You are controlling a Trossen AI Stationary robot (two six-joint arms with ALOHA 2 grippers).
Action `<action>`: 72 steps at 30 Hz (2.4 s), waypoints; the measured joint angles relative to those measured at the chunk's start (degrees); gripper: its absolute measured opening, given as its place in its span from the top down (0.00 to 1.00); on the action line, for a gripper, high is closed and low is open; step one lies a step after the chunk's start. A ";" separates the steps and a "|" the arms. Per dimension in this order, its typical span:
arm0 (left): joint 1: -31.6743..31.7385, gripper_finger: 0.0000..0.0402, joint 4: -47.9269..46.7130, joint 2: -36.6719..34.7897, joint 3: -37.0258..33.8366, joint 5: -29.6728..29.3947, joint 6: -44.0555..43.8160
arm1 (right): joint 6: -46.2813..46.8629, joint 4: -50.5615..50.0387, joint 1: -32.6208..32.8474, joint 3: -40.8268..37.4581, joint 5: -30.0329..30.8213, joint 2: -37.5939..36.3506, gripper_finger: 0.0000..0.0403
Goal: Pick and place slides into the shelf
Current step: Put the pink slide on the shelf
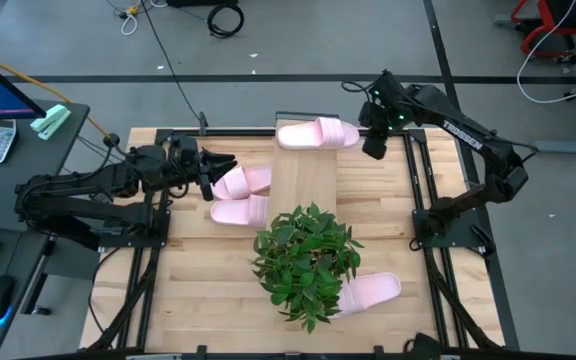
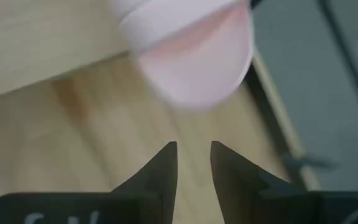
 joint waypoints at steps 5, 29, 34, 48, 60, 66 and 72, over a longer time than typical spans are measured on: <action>0.00 0.73 -0.61 0.00 0.00 0.02 2.23 | 8.75 -6.48 0.02 0.00 -7.77 -4.09 0.75; -0.02 0.73 -9.62 -0.02 0.00 6.85 2.61 | 53.73 -11.08 20.68 -22.08 -15.27 -27.11 0.75; -1.34 0.73 -12.97 0.00 0.00 7.09 2.21 | 69.23 -5.24 29.45 -29.61 -15.18 -34.31 0.75; -5.00 0.73 -31.13 0.00 -0.02 4.25 -22.84 | 86.03 7.72 47.31 -33.07 -5.30 -37.24 0.75; -5.01 0.73 -34.18 2.38 -0.11 1.98 -40.49 | 82.03 9.27 47.93 -33.07 -3.28 -37.06 0.75; -5.01 0.73 -34.18 10.25 -0.11 1.03 -45.54 | 78.36 9.34 47.93 -33.07 -2.76 -37.06 0.75; -5.01 0.73 -32.01 20.29 -0.11 2.30 -48.68 | 74.42 9.36 47.93 -33.07 -2.74 -37.06 0.75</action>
